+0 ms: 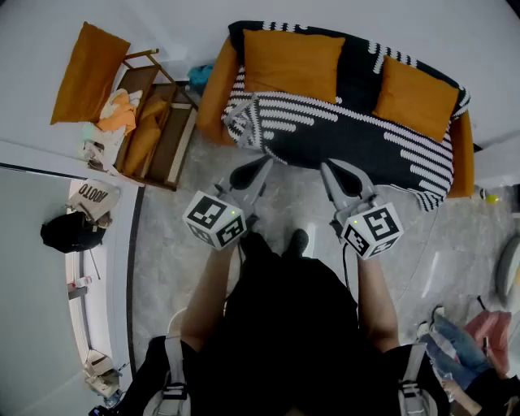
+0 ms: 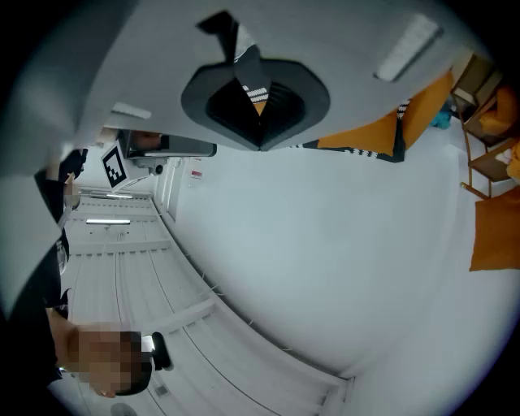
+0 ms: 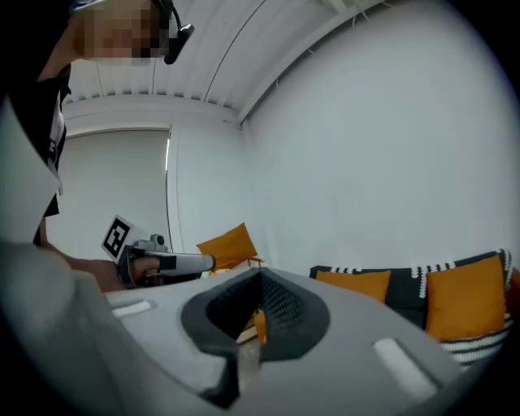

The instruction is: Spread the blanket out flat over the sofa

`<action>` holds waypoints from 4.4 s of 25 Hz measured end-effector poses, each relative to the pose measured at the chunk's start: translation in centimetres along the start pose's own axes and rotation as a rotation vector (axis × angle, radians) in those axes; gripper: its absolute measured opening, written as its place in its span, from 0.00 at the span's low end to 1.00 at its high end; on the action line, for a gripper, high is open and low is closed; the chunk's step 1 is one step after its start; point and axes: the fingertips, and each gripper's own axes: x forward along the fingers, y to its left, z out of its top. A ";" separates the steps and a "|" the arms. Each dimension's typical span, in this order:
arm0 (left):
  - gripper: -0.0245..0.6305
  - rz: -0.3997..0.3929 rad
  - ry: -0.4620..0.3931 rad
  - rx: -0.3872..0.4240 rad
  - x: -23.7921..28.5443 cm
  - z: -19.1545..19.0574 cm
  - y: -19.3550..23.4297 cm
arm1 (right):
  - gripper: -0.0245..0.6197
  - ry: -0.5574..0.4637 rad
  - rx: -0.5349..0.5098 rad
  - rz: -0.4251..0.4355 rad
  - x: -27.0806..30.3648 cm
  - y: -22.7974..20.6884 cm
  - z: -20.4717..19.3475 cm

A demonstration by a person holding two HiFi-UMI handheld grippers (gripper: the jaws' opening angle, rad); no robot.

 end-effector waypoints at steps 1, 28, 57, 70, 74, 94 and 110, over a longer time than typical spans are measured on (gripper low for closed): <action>0.05 0.001 0.001 0.002 0.0 0.0 -0.1 | 0.04 0.000 -0.003 -0.001 -0.1 0.0 0.0; 0.05 0.102 0.031 -0.050 -0.9 -2.9 1.9 | 0.04 0.043 0.040 0.040 1.0 -0.9 -2.6; 0.05 0.014 0.083 -0.077 -0.6 -0.6 29.9 | 0.04 0.180 0.003 -0.032 30.2 -0.3 -3.8; 0.05 0.080 0.117 -0.143 5.2 -4.6 36.6 | 0.04 0.378 -0.026 0.059 40.6 -8.1 -11.9; 0.05 0.115 0.149 -0.161 8.5 -6.0 39.3 | 0.08 0.448 -0.047 0.129 44.2 -11.3 -14.9; 0.05 0.281 0.197 -0.265 19.7 -18.1 51.5 | 0.23 0.682 -0.180 0.376 60.1 -23.3 -35.9; 0.05 0.327 0.300 -0.343 20.2 -29.8 56.6 | 0.27 0.797 -0.425 0.505 66.6 -26.6 -51.2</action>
